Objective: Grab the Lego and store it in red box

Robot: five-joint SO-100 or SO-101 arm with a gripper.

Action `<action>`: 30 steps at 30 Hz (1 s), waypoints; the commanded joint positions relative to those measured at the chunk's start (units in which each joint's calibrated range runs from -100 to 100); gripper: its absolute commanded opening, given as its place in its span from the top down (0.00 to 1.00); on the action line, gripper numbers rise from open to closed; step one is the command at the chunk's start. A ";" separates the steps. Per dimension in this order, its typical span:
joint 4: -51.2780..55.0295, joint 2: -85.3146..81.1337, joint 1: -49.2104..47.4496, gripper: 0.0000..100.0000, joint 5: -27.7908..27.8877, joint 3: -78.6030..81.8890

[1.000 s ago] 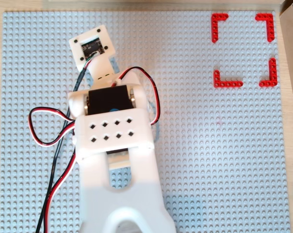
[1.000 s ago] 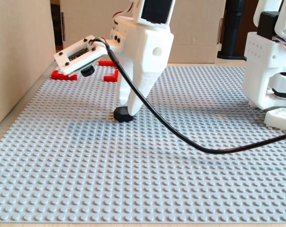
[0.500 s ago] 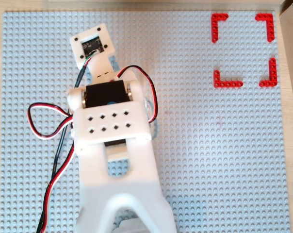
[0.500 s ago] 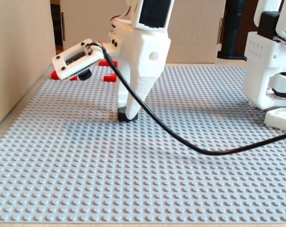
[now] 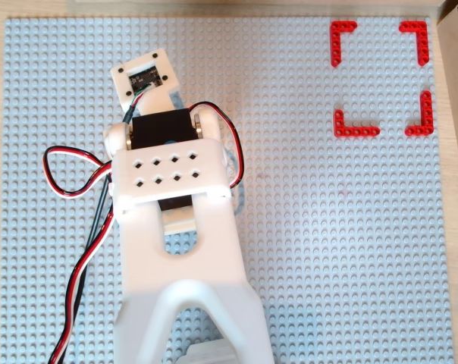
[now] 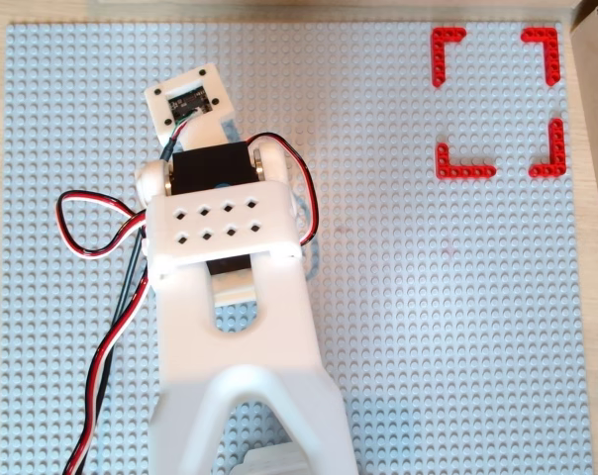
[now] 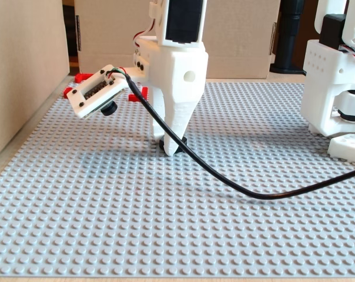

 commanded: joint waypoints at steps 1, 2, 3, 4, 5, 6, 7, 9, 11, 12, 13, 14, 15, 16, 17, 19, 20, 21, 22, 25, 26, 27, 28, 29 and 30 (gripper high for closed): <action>0.90 -0.42 0.04 0.86 0.11 -1.25; 1.60 -0.42 0.04 0.86 0.22 -1.25; 2.13 -0.42 0.04 0.86 0.22 -1.25; 2.30 -0.42 0.04 0.86 0.27 -1.25; 2.39 -0.42 0.04 0.86 0.27 -1.16; 2.39 -0.42 0.04 0.86 0.27 -1.16; 2.48 -0.42 0.04 0.86 0.27 -1.16; 3.35 -0.42 0.04 0.86 0.27 -1.16; 4.32 -0.42 0.04 0.86 0.32 -1.25; 4.41 -0.42 0.04 0.86 0.32 -1.25; 4.50 -0.42 0.04 0.86 0.32 -1.16; 4.76 -0.42 0.04 0.86 0.32 -1.16; 5.28 -0.42 0.04 0.86 0.32 -1.16; 5.64 -0.42 0.04 0.86 0.32 -1.25; 5.99 -0.42 0.04 0.86 0.22 -1.25; 6.16 -0.42 0.04 0.86 0.22 -1.25; 6.07 -0.42 0.04 0.86 0.22 -1.25; 6.07 -0.42 0.04 0.86 0.22 -1.25; 5.90 -0.42 0.04 0.87 0.22 -1.25; 5.81 -0.42 0.11 0.94 0.16 -1.53; 5.81 -0.42 0.11 0.97 0.16 -1.98; 5.90 -0.51 0.33 0.98 0.16 -2.34; 6.34 -1.02 0.71 0.99 0.16 -3.07; 6.42 -1.95 1.15 0.98 0.16 -3.44; 6.51 -3.56 1.67 0.98 0.27 -3.89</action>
